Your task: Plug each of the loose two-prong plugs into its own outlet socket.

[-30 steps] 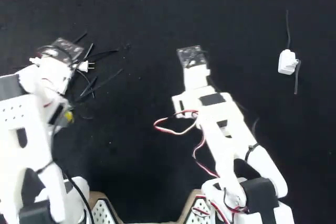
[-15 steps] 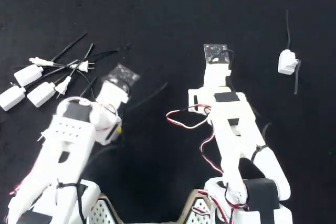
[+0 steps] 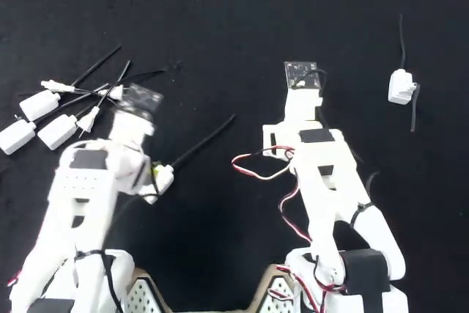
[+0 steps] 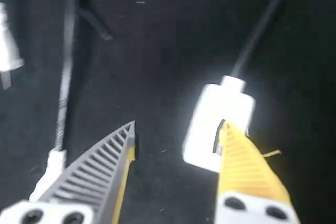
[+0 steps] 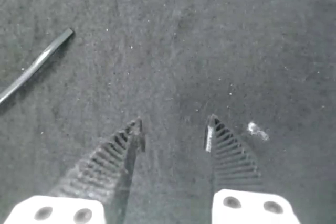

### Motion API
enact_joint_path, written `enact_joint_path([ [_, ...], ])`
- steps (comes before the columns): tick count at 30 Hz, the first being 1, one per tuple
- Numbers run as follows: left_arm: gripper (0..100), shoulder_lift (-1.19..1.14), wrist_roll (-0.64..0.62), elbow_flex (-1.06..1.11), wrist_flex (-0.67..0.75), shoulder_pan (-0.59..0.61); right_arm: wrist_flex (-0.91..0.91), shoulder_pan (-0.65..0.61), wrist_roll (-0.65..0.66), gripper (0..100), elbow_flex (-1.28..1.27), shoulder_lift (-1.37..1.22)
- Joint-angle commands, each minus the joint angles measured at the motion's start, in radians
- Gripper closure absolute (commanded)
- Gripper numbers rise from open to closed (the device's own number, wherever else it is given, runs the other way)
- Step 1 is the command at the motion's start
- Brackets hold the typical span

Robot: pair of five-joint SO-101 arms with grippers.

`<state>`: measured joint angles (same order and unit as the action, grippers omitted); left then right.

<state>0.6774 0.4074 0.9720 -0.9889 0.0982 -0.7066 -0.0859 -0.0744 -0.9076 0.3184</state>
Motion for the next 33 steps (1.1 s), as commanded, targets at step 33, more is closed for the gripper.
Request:
enact_joint_path([
  [33, 75, 0.017, 0.117, 0.171, 0.275, 0.133, 0.020, 0.023, -0.005, 81.2, 0.024, 0.035],
])
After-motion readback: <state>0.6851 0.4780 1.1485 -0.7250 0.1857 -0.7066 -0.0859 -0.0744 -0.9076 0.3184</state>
